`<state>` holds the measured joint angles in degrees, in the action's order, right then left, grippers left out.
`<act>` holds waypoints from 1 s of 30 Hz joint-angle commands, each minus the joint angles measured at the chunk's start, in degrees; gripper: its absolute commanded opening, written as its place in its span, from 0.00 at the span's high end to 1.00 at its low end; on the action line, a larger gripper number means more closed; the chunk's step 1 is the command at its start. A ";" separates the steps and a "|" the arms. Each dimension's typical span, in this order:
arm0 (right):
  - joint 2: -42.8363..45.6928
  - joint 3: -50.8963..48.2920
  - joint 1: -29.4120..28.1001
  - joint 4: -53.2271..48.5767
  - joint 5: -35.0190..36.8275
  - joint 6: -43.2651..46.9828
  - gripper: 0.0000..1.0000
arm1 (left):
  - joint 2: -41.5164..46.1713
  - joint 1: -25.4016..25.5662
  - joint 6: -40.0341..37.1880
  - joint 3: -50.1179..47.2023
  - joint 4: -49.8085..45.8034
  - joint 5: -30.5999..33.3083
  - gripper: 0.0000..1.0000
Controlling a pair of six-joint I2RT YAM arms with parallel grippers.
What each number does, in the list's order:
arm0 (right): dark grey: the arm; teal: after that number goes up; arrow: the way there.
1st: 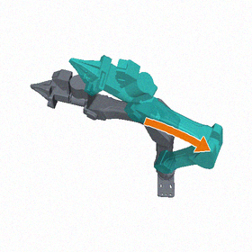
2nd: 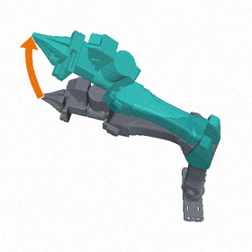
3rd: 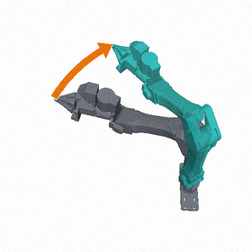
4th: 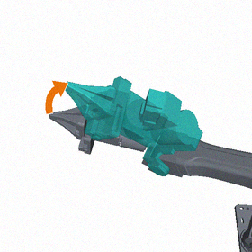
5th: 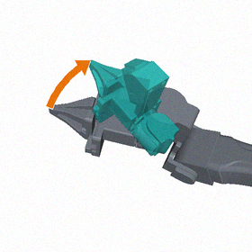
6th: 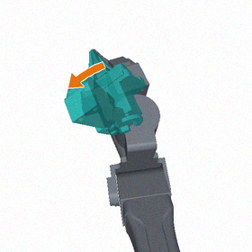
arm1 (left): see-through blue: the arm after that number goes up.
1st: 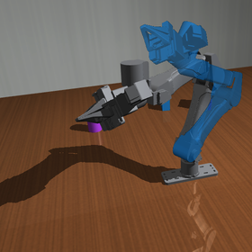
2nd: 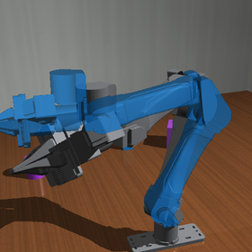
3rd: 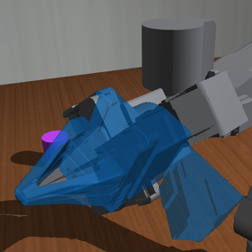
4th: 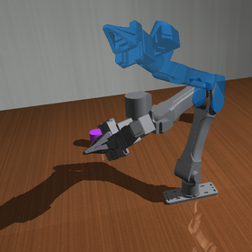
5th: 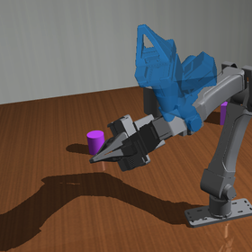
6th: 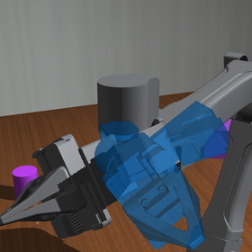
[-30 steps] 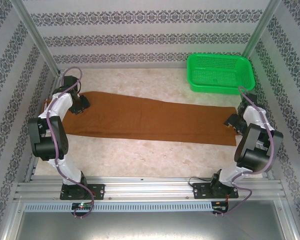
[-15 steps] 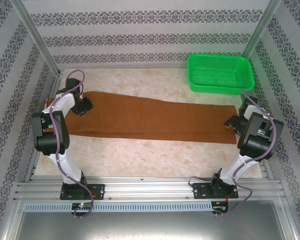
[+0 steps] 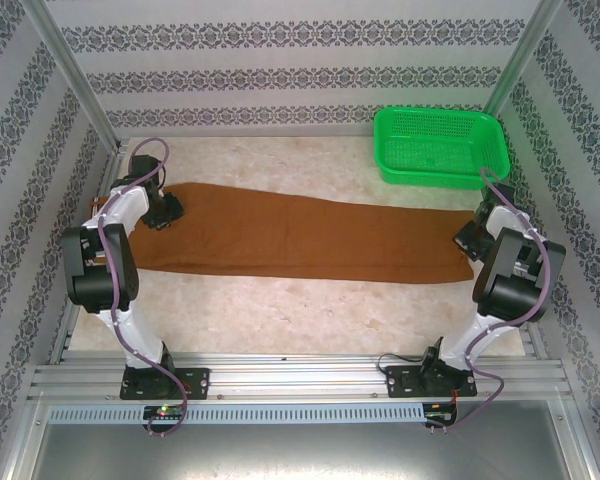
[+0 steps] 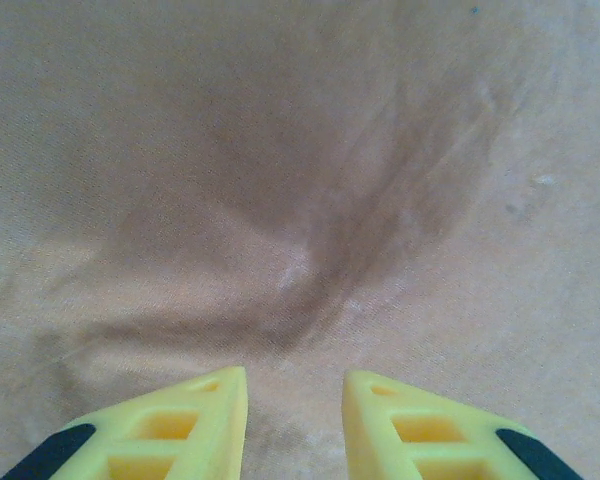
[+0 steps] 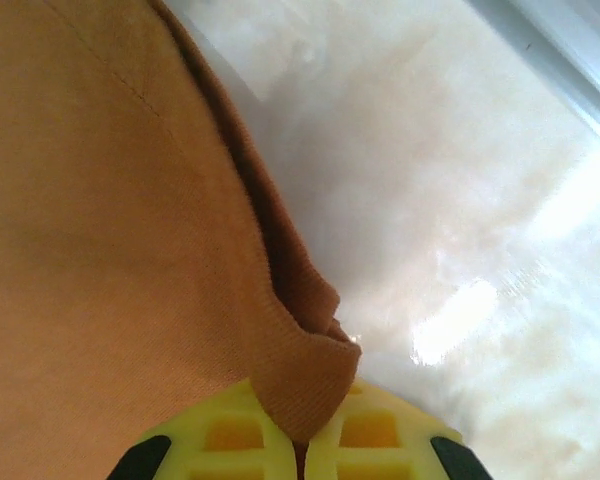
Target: Roll up the long pants
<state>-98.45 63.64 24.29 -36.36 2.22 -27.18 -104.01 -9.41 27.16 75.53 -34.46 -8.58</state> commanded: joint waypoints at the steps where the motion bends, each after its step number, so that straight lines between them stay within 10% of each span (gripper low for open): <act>1: 6.91 3.24 -1.66 -4.98 2.99 -0.88 1.00 | 3.81 0.44 -0.61 -1.21 -0.18 0.92 0.70; 12: 18.99 5.85 -2.85 -13.01 5.65 1.51 1.00 | 8.50 0.58 -2.21 -4.59 -0.74 -1.73 0.65; 30: 11.60 -4.31 -2.39 -4.08 1.78 -0.31 1.00 | 20.35 8.93 -2.50 -20.05 -2.34 -7.50 0.49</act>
<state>-85.84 60.95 21.58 -42.59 4.43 -26.74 -84.79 -1.87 25.47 56.16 -34.37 -15.31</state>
